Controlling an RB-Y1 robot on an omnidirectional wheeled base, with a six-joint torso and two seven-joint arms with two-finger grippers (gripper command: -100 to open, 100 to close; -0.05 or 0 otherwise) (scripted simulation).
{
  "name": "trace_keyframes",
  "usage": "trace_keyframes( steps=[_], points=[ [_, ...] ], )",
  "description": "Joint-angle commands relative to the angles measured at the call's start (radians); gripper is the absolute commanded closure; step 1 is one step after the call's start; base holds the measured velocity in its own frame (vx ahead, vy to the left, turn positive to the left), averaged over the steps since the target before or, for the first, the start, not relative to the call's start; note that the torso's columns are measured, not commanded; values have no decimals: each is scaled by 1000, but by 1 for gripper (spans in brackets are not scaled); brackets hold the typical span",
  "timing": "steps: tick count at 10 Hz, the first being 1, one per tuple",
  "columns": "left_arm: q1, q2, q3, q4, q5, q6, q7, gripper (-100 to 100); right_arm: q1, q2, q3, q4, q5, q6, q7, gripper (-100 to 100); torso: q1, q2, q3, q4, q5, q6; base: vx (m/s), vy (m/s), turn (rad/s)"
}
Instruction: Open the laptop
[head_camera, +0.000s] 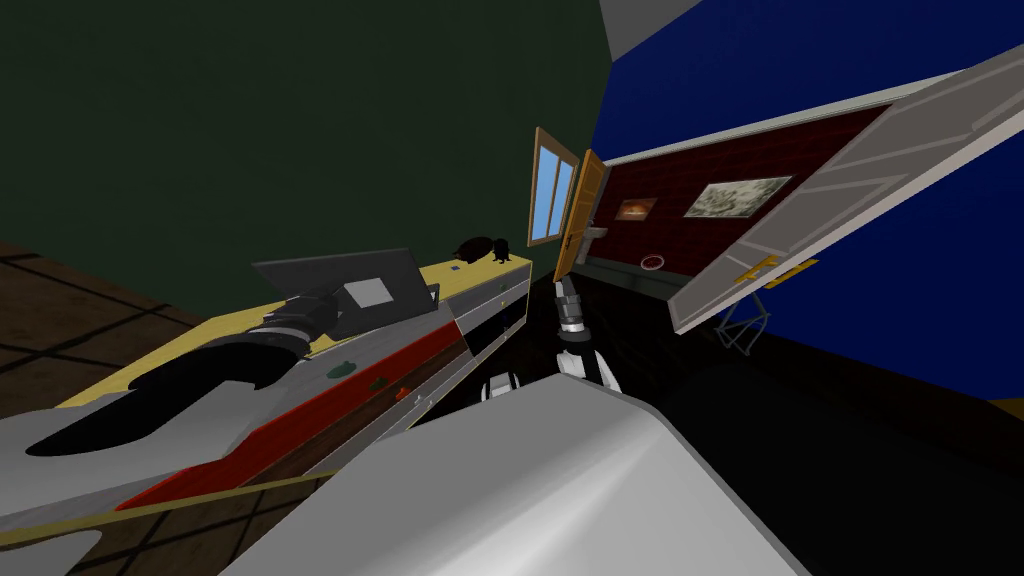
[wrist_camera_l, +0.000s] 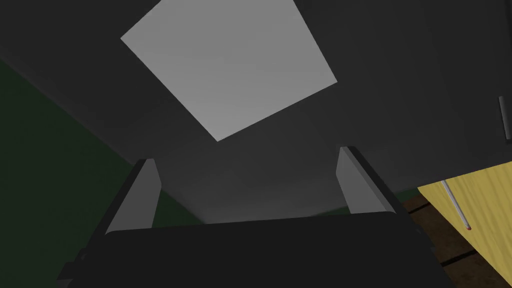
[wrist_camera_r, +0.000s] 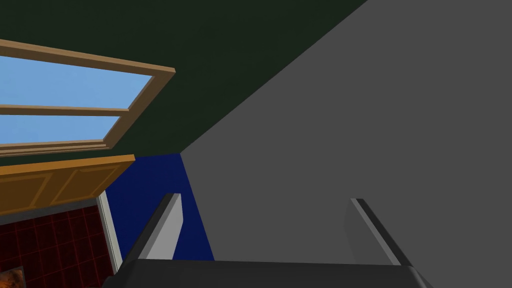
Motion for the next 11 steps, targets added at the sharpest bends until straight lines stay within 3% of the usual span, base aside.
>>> trace_keyframes(
  steps=[1, 2, 5, 7, 8, 11],
  points=[
    [-15, 50, 22, 2, 23, 73, 18, -100, 0, 0, 0, 0, 0, 0, 0, 0, 0, -1, 0, 0, 0, 0, -19, 10, -47],
    [-25, 82, 34, 0, 36, 99, 28, -100, 0, 0, 0, 0, 0, 0, 0, 0, 0, -1, 0, 0, 0, 0, -26, 16, -76],
    [-35, 112, 47, -4, 49, 158, 39, -100, 0, 0, 0, 0, 0, 0, 0, 0, 0, 0, 0, 0, 0, 0, -24, 15, -28],
    [-52, 167, 69, -16, 73, 221, 57, -100, 0, 0, 0, 0, 0, 0, 0, 0, 0, 0, 0, 0, 0, 0, -20, 11, -51],
    [-52, 167, 69, -16, 73, 232, 57, -100, 0, 0, 0, 0, 0, 0, 0, 0, 0, 0, 0, 0, 0, 0, -20, 10, -20],
    [-73, 234, 97, -52, 103, 322, 80, -100, 0, 0, 0, 0, 0, 0, 0, 0, 0, 0, 0, 0, 0, 0, -23, 14, -48]
  ],
)
